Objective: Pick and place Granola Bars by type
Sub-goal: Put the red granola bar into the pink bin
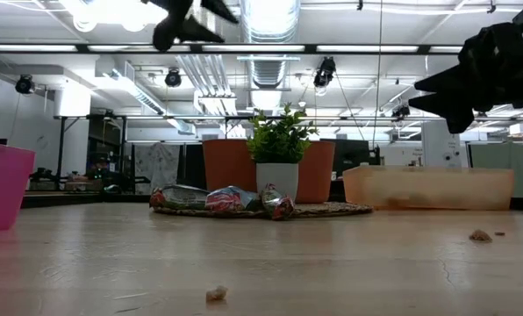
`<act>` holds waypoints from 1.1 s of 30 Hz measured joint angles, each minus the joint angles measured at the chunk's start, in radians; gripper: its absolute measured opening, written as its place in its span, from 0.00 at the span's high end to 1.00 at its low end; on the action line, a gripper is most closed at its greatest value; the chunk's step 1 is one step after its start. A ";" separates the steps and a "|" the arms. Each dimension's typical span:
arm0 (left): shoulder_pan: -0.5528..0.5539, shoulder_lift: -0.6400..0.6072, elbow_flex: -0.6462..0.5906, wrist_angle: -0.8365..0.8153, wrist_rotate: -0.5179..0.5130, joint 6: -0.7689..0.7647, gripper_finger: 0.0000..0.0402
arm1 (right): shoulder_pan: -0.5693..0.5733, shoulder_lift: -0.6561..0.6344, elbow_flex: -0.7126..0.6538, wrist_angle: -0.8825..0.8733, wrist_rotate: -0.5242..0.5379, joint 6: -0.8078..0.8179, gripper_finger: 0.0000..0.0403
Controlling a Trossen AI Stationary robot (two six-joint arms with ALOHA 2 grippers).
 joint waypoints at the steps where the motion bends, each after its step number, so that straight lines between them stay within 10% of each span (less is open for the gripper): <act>1: 0.000 0.000 -0.005 -0.015 -0.041 -0.014 0.48 | 0.000 0.006 0.000 0.000 0.000 0.000 0.51; 23: -0.192 0.114 0.066 -0.240 -0.391 -0.068 0.51 | 0.000 0.019 0.000 -0.001 0.000 0.003 0.51; 33: -0.181 0.285 0.252 -0.505 -0.340 -0.181 0.50 | 0.000 0.019 0.000 -0.001 0.000 0.003 0.51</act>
